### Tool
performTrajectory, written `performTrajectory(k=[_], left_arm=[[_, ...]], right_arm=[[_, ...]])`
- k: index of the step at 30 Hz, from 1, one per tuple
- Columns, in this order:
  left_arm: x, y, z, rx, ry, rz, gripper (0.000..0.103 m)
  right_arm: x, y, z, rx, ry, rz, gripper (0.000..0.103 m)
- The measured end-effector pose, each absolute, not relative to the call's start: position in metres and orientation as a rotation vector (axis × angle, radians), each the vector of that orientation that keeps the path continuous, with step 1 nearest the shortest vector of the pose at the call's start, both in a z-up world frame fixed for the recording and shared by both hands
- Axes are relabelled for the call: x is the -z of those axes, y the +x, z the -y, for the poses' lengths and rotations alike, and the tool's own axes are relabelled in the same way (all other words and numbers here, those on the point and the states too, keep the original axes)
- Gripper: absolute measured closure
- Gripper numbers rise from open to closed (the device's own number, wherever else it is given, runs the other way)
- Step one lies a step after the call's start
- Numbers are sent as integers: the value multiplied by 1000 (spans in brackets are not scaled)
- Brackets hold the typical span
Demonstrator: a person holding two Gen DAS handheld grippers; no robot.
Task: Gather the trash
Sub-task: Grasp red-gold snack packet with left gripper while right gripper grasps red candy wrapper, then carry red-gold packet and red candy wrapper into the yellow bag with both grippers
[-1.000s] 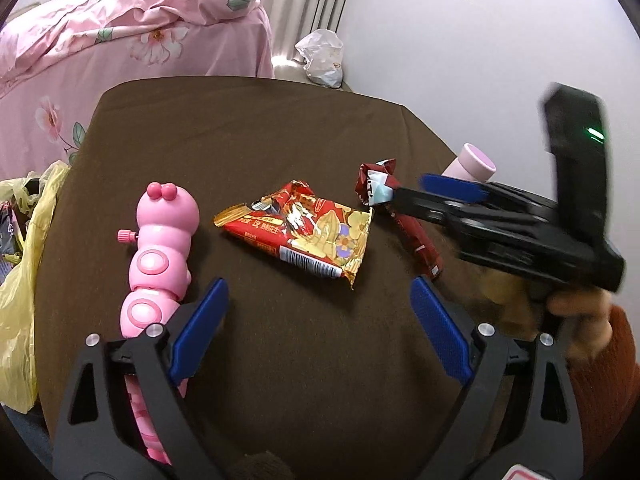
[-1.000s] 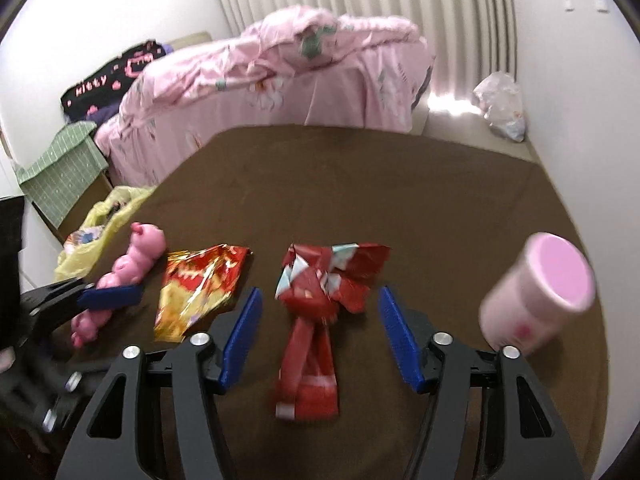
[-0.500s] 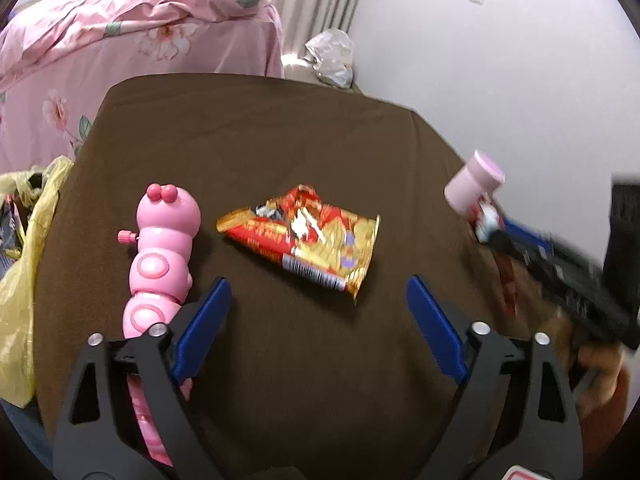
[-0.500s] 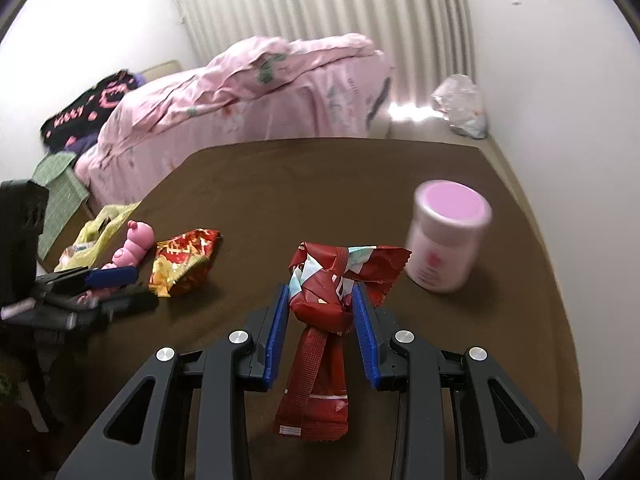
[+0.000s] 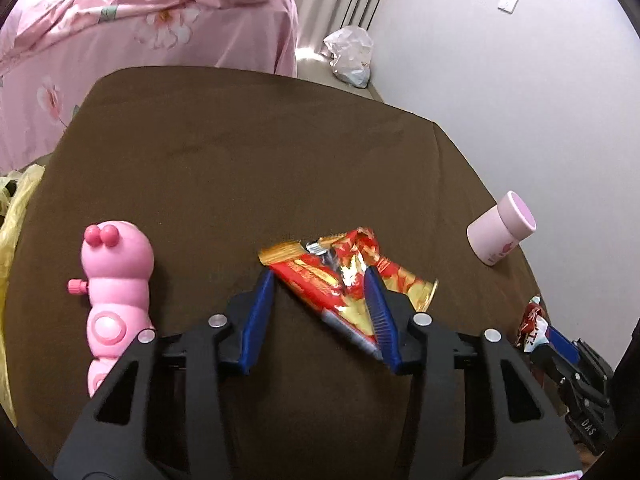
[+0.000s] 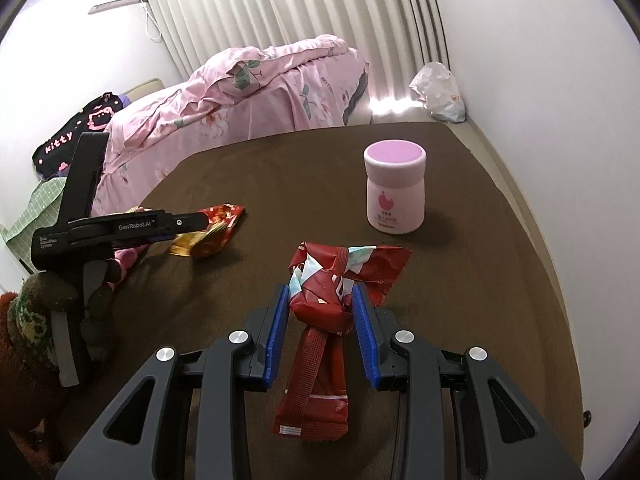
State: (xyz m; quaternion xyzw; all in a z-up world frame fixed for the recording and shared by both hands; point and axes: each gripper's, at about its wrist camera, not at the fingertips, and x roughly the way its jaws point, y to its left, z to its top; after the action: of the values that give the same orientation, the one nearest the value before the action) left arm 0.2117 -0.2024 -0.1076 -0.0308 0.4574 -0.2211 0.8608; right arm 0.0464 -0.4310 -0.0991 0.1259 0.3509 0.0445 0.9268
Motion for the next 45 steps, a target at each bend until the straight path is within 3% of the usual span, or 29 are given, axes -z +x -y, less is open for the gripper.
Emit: performTrajectory(k=[11, 15, 21, 33, 45], left_arm=[[109, 204, 221, 498, -26, -965, 61], [108, 201, 224, 535, -10, -942, 85], [85, 179, 216, 550, 32, -849, 90], [30, 142, 178, 573, 14, -702, 90], [-16, 115, 58, 405, -109, -551, 90]], right_arm=[[99, 45, 428, -86, 238, -714, 72], [97, 42, 430, -78, 252, -708, 72], [91, 41, 425, -84, 246, -691, 72], [47, 38, 395, -117, 168, -627, 72], [-22, 52, 295, -261, -41, -524, 72]])
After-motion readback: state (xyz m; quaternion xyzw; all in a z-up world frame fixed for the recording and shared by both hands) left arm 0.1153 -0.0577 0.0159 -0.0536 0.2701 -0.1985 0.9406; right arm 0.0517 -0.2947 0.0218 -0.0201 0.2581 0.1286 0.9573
